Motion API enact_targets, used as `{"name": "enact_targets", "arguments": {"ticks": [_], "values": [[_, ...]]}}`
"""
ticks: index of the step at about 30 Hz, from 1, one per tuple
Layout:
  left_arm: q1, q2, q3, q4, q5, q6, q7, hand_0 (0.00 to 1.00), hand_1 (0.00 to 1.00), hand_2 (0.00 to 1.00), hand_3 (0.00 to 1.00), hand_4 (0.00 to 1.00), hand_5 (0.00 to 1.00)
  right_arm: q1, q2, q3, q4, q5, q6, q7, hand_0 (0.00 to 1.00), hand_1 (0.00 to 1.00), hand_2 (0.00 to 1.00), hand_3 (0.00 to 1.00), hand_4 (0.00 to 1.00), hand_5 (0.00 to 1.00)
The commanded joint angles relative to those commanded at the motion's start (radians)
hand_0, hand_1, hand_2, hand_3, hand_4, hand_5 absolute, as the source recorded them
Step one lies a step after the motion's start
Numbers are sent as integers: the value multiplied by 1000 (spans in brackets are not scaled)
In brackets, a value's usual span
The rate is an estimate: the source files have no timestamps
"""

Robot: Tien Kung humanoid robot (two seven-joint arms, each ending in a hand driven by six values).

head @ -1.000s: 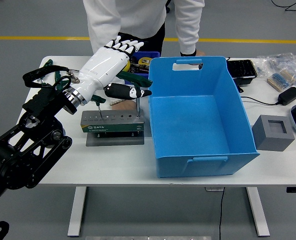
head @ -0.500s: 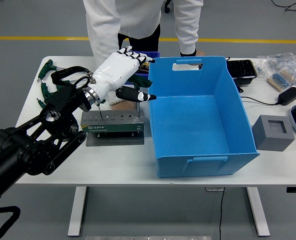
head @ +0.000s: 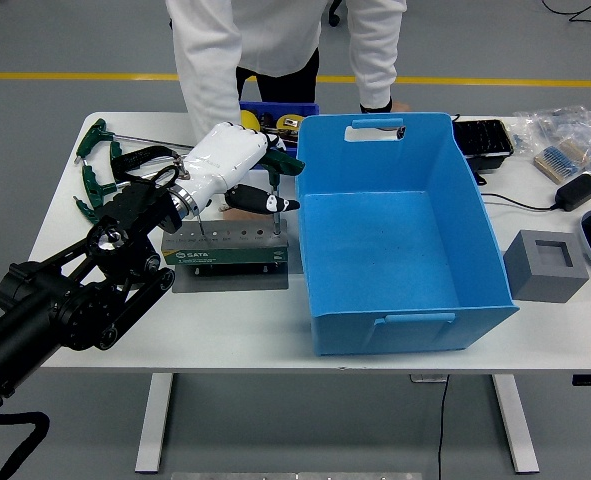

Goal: Lift tool from toolbox,place it in box,lift tool from toolbox,place it in box

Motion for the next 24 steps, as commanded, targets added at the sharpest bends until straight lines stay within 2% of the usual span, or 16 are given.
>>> {"name": "enact_targets", "arguments": {"ticks": [2, 3, 8, 9, 14, 15, 20, 21, 24], "values": [[-2, -2, 7, 5, 0, 9, 0, 449, 431, 489, 576, 998, 652, -2, 1, 0, 0, -3, 1, -1, 683, 639, 723, 621, 842, 768], [-3, -4, 12, 9, 0, 14, 1, 369, 296, 361, 445, 998, 654, -2, 1, 1, 0, -4, 1, -1, 683, 639, 723, 622, 843, 767], [-15, -8, 35, 31, 0, 35, 6, 369, 296, 361, 445, 998, 654, -4, 2, -3, 0, -3, 1, -2, 683, 639, 723, 622, 843, 767], [-18, -9, 39, 36, 0, 39, 8, 337, 232, 283, 362, 998, 663, -5, 2, -4, 1, -2, 2, -2, 683, 639, 723, 623, 844, 766], [-26, -10, 51, 44, 0, 58, 15, 337, 232, 283, 362, 998, 663, -6, 2, -9, 1, 5, 2, 0, 683, 639, 723, 623, 844, 766], [-28, -10, 53, 45, 0, 61, 16, 306, 166, 212, 297, 998, 692, -6, 2, -10, 1, 6, 2, 1, 682, 639, 723, 623, 844, 766], [-46, -10, 66, 55, 0, 72, 28, 306, 166, 212, 297, 998, 692, -7, 1, -13, 1, 8, 1, 1, 682, 639, 723, 623, 844, 766], [-49, -9, 67, 59, 0, 73, 29, 281, 137, 175, 264, 998, 712, -6, 1, -13, 1, 8, 1, 1, 683, 639, 723, 623, 844, 766], [-55, -9, 68, 70, 0, 72, 31, 281, 137, 175, 264, 998, 712, -5, 1, -11, 1, 5, 1, 1, 683, 639, 723, 623, 844, 766]]}}
